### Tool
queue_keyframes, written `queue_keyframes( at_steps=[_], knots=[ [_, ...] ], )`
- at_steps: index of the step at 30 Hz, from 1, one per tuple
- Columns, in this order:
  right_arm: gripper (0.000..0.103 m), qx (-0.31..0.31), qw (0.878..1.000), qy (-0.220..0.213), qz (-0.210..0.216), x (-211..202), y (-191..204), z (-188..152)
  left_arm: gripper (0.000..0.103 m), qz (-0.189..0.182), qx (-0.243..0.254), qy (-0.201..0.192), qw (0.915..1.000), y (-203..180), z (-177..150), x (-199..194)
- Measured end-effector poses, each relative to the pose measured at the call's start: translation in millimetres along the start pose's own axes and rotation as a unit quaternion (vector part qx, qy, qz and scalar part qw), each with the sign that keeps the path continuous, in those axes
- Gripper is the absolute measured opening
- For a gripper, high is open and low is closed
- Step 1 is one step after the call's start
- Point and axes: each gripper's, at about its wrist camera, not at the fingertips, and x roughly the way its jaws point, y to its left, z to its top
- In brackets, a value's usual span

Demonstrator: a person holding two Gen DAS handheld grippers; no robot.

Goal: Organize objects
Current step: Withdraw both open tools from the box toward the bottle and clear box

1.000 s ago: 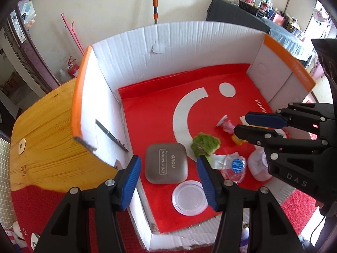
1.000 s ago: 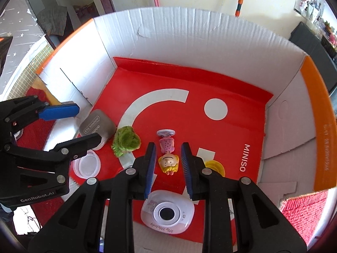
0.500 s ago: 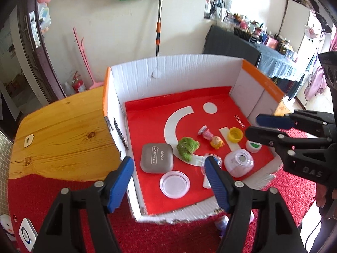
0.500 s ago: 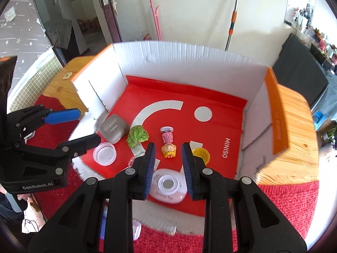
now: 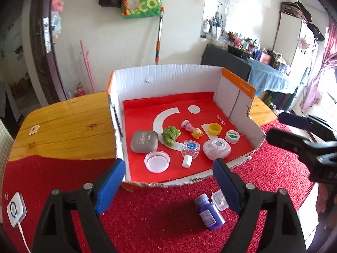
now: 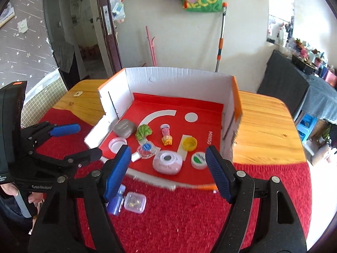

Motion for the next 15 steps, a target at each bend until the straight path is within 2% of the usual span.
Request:
queue_keyframes(
  at_steps=[7,11,15],
  knots=[
    [0.081,0.012,1.0,-0.022,-0.005,-22,1,-34,0.1,0.017,-0.015,-0.026,0.9994,-6,-27,-13],
    [0.083,0.028,0.999,-0.026,-0.003,-23,-1,-55,0.101,0.024,-0.023,-0.025,0.9991,-8,-44,-9],
    [0.086,0.045,0.999,-0.025,-0.018,-15,-5,-78,0.102,0.023,-0.035,-0.01,0.9991,-7,-62,1]
  ],
)
